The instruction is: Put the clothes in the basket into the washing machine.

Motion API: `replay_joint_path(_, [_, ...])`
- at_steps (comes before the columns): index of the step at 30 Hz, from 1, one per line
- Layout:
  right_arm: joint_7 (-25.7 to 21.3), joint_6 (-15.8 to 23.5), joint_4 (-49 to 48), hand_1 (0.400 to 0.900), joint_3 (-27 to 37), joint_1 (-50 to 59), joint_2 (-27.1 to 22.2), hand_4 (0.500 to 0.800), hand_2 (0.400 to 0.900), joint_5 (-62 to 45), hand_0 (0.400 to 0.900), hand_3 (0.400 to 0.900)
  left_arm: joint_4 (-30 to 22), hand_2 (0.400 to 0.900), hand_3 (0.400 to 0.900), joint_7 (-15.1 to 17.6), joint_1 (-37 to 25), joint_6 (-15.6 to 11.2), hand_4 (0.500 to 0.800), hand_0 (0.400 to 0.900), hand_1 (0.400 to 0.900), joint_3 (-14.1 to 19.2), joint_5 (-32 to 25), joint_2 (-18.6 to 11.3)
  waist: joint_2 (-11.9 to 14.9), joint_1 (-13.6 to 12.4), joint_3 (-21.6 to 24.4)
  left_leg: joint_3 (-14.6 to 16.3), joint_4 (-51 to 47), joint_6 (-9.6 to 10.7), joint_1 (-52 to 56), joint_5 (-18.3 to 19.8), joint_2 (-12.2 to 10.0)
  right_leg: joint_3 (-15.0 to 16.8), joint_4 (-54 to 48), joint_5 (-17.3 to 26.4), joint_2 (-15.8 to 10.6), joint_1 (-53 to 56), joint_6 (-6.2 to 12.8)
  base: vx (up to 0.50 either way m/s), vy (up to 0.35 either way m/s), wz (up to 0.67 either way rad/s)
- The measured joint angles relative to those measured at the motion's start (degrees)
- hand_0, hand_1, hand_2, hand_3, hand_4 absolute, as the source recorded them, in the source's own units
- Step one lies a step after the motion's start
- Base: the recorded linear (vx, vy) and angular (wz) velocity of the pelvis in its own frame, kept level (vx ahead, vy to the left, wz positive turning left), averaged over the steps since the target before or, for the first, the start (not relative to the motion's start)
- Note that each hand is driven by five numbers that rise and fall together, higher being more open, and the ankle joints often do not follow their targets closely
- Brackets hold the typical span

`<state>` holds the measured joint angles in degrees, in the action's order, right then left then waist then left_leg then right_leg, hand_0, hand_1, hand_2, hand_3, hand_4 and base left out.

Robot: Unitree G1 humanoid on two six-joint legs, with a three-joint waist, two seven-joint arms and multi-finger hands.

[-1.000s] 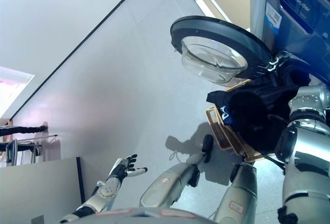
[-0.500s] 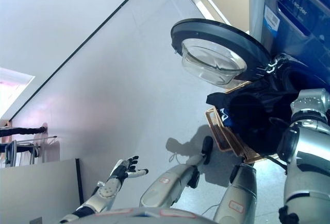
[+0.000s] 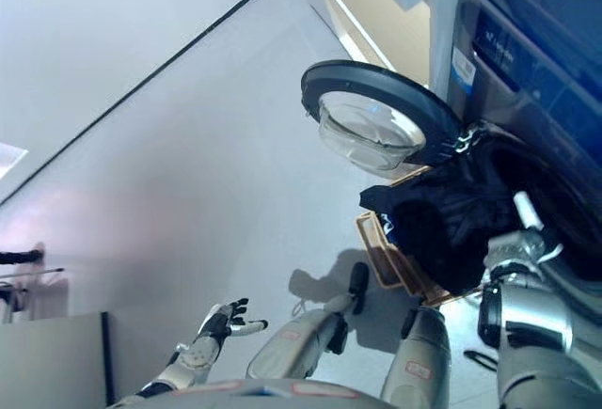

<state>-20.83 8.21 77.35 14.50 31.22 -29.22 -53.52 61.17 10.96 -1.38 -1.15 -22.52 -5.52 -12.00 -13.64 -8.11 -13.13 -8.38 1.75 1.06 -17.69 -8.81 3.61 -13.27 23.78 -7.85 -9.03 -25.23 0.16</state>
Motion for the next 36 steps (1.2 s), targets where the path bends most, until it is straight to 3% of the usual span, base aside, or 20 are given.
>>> replay_joint_path(7, [2.6,-2.2,0.0,0.9,-2.1,-11.6,7.6,0.8,0.9,10.0,0.9,0.9,7.6,0.9,0.9,0.6,0.1,2.6,0.8,0.9,0.9,5.6,1.2,0.1,7.2,2.9,1.5,1.4,0.0,0.4,5.6,2.4,-2.0,0.0,-5.5,0.8,2.5,7.4,-0.49,0.07,-0.01,-0.29])
replay_joint_path(12, [5.1,-3.6,-0.6,0.9,-4.4,-20.7,11.6,0.8,0.9,19.4,0.9,0.9,10.4,0.9,0.9,0.9,-0.1,2.7,0.8,0.9,0.9,7.7,1.6,-0.2,11.9,4.7,6.2,3.4,-0.1,0.6,9.5,4.8,-3.6,0.3,-10.7,1.8,4.3,12.8,-0.54,0.05,-0.001,-0.19])
replay_joint_path(16, [6.5,-5.3,-0.2,0.9,-10.2,-26.4,12.2,0.8,0.9,30.4,0.9,0.9,10.9,0.9,0.9,0.5,0.0,2.7,0.8,0.9,0.9,9.5,3.5,-0.3,13.2,5.5,8.9,4.3,-0.5,0.6,13.2,6.3,-4.5,0.7,-15.8,3.4,5.7,18.1,0.03,0.03,-0.004,-0.11])
replay_joint_path(21, [7.6,-7.9,2.3,0.9,-24.8,-31.2,12.2,0.8,0.9,55.4,0.9,0.9,12.2,0.9,0.9,-0.5,0.1,2.6,0.8,0.9,0.9,9.9,7.5,-0.6,13.8,6.1,11.5,4.0,-1.5,0.6,16.3,6.8,-4.7,0.2,-19.2,4.1,6.2,22.7,0.21,0.01,-0.005,0.06])
replay_joint_path(25, [8.5,-8.3,3.7,0.9,-24.7,-33.0,13.0,0.8,0.9,64.2,0.9,0.9,13.9,0.9,0.9,-1.7,0.8,2.6,0.8,0.9,0.9,9.9,10.2,-1.2,14.2,6.6,12.9,4.1,-2.2,0.4,18.4,7.4,-4.7,0.3,-20.8,4.3,6.4,25.1,0.48,0.02,0.003,-0.07])
replay_joint_path(36, [10.5,-11.7,5.3,0.9,-21.7,-34.6,14.9,0.8,0.9,64.4,0.9,0.9,15.4,0.9,0.9,-4.1,3.0,3.5,0.8,0.9,0.9,9.8,12.4,-1.4,14.3,7.0,14.5,6.3,-3.2,0.0,21.8,7.9,-4.6,2.3,-20.5,4.1,6.3,26.8,0.76,0.01,0.0,-0.12])
